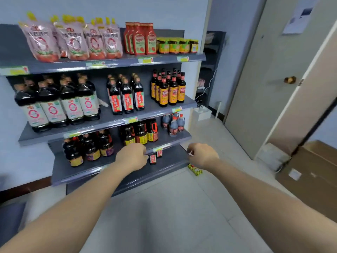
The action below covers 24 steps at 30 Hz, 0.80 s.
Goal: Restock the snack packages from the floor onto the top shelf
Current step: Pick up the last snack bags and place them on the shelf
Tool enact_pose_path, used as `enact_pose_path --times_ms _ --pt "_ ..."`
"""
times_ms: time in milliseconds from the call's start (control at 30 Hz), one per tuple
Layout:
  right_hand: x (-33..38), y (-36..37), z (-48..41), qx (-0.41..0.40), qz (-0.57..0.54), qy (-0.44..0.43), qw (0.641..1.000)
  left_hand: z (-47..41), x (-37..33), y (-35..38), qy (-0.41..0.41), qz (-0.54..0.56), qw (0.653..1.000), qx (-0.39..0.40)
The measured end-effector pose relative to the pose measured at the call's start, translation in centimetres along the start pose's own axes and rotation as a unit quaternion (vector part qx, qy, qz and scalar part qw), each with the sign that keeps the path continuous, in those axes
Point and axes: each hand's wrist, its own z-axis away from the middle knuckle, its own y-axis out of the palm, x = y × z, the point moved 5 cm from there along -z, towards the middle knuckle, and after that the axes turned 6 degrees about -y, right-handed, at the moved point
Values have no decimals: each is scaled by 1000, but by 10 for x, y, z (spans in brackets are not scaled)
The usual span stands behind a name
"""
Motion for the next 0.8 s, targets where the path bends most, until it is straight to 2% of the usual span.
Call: enact_pose_path --times_ms 200,400,800 --pt "-115 1 -61 1 -15 75 997 -101 -91 47 52 8 998 28" --pt "-221 12 -118 22 -26 127 991 -195 -167 98 70 18 996 60" --pt "-376 74 -255 111 -55 206 971 -389 -268 222 83 21 981 175"
